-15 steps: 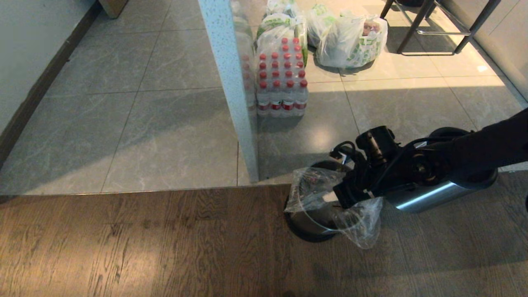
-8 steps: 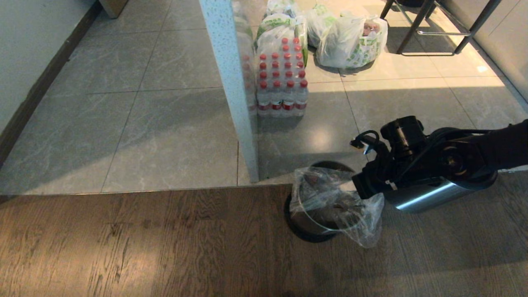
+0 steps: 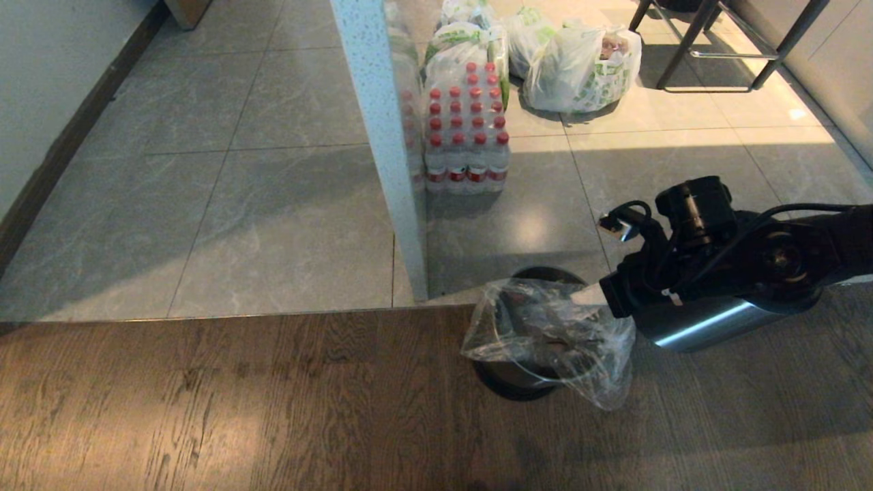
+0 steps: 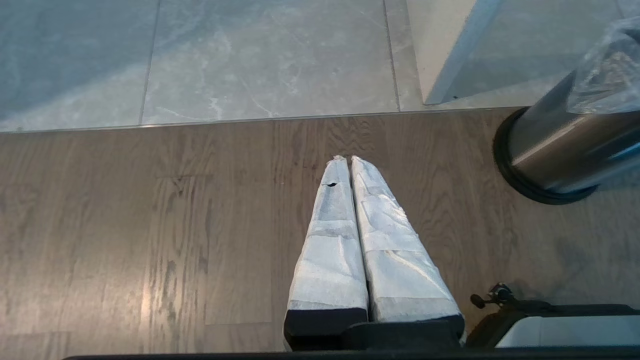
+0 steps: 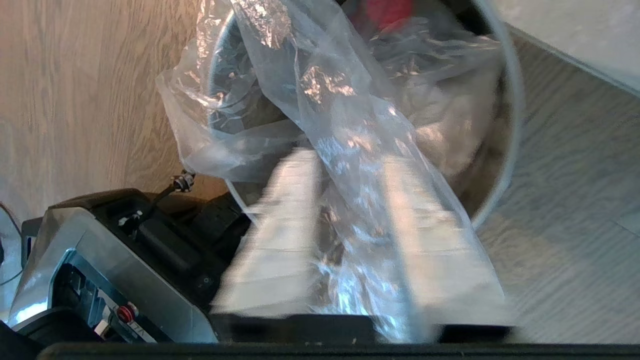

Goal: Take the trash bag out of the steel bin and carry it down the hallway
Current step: Pick up the trash bag

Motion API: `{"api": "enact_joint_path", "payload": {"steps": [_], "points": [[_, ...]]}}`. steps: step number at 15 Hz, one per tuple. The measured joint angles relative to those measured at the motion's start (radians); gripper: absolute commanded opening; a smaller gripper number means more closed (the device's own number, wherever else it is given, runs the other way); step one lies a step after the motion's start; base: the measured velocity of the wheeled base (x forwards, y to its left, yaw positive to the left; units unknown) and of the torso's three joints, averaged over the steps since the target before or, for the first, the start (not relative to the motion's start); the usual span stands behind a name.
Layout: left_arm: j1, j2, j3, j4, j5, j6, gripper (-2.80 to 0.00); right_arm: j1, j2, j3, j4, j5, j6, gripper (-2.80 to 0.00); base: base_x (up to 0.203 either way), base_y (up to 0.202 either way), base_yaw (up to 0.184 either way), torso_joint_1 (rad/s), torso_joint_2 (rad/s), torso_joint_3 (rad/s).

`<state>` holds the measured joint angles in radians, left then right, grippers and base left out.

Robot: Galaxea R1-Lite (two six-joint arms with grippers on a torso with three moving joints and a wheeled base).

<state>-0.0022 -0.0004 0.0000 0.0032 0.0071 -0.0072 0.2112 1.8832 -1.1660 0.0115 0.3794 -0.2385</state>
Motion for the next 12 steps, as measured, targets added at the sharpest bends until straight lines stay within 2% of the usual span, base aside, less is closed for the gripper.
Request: {"api": "enact_joint_path", "payload": {"steps": [5, 12], "points": [[0.0, 0.0, 0.0, 0.0, 0.0, 0.0, -2.8, -0.004, -0.034, -0.002, -0.015, 0.005, -0.033, 0.0, 0.0, 0.0, 0.0, 0.0, 0.0, 0.0], [0.001, 0.0, 0.0, 0.0, 0.0, 0.0, -2.8, -0.013, 0.073, -0.099, -0.001, 0.009, -0.041, 0.0, 0.0, 0.0, 0.0, 0.0, 0.0, 0.0]]}}
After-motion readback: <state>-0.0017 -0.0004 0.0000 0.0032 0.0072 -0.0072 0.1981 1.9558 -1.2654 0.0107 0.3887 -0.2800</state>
